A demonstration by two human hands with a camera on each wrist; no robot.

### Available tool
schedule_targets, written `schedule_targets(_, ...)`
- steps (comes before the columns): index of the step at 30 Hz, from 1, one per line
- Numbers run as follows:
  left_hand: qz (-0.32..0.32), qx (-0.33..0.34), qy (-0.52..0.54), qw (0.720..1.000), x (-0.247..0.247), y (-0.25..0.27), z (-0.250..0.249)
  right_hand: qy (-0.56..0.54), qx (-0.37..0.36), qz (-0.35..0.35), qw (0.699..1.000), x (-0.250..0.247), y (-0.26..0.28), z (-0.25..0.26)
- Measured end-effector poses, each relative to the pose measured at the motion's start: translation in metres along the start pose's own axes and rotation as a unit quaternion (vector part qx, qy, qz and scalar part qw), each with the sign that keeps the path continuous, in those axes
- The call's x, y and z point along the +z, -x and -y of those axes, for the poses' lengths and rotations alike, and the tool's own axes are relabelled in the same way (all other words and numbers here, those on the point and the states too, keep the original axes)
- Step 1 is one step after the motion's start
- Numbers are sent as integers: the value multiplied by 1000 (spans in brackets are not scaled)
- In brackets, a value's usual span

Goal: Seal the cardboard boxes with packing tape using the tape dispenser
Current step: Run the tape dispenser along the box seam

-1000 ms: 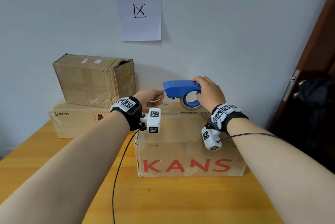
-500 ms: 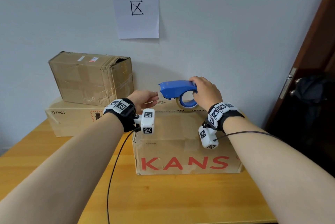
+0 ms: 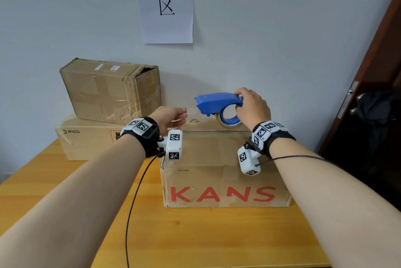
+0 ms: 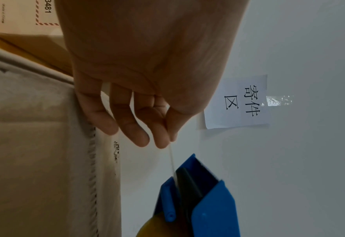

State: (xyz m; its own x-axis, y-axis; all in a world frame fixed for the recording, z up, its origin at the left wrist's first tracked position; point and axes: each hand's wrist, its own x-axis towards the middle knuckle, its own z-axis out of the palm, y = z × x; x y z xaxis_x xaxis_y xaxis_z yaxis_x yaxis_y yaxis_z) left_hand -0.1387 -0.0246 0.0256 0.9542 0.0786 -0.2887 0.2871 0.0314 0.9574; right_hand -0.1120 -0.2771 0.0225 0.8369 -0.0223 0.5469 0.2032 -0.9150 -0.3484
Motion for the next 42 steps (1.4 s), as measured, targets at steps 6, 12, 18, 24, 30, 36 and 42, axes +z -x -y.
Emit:
schedule_targets(6, 6, 11, 2, 1000, 4, 2, 0, -149, 117, -12, 982, -3, -4, 2)
schedule_targets(12, 2, -3, 2, 1000, -2, -1, -1, -167, 76, -13, 983, 2, 2, 2)
schedule_targets(18, -15, 13, -22, 1000, -11, 1, -1, -143, 78, -25, 986, 11, 2, -2)
schedule_targets(24, -24, 3, -29, 999, -24, -4, 4, -143, 112, -25, 983, 11, 3, -19)
schedule_targets(30, -29, 23, -40, 999, -15, -3, 4, -149, 115, -30, 982, 8, 4, -25)
schedule_targets(36, -7, 40, -44, 998, -9, -3, 4, -159, 136, -40, 977, 4, 8, -32)
schedule_targets(42, -13, 61, -60, 996, -7, -3, 1, -192, 140, -43, 970, -1, 10, -34)
